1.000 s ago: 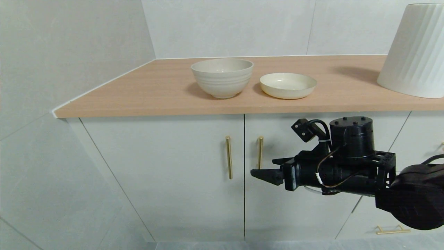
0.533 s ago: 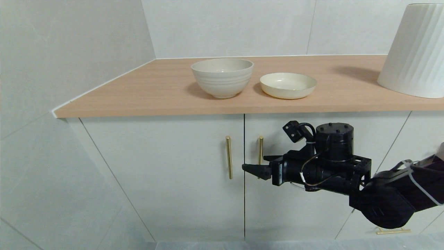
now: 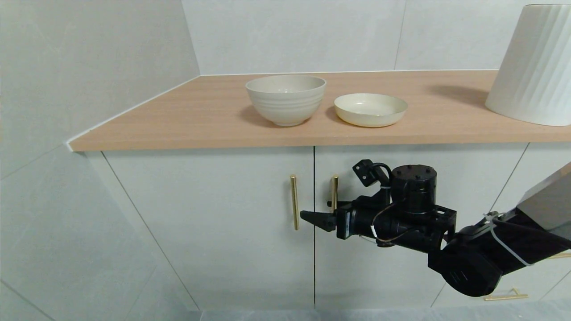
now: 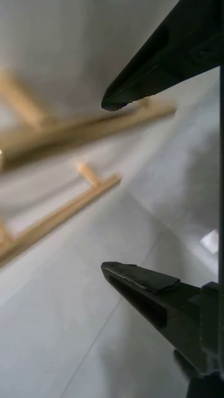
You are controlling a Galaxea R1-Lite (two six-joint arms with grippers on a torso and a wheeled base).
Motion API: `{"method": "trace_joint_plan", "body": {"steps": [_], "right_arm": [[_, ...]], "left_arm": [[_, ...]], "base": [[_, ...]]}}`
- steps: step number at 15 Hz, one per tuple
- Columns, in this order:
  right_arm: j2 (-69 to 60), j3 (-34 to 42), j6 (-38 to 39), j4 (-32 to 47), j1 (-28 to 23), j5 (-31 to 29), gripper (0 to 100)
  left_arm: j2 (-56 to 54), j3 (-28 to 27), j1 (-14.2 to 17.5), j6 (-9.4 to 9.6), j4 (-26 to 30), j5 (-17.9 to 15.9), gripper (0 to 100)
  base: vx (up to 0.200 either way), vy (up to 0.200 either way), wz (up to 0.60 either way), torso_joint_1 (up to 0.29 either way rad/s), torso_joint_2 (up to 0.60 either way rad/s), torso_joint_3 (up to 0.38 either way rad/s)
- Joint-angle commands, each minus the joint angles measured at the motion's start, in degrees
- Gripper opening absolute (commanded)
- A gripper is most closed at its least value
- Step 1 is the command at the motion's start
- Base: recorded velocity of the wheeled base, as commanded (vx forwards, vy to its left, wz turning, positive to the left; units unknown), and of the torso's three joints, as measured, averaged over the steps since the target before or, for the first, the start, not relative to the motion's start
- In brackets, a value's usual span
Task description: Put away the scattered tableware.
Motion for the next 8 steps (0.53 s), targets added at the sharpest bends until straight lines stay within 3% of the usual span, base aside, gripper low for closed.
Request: {"method": "trace_joint_plan", "body": {"steps": [1, 8], "right_arm": [[0.22, 0.34, 0.79, -0.72, 0.76, -0.01, 100], [-3.47, 3.32, 2.10, -0.81, 2.17, 0.43, 100]], "left_arm": [[0.09, 0.00, -0.01, -0.01, -0.05, 0.00, 100], [0.09, 0.00, -0.01, -0.09, 0.04, 0.00, 100]], "base": [[0.000, 0.000, 0.00, 0.000, 0.00, 0.000], [0.000, 0.000, 0.00, 0.000, 0.00, 0.000]]}}
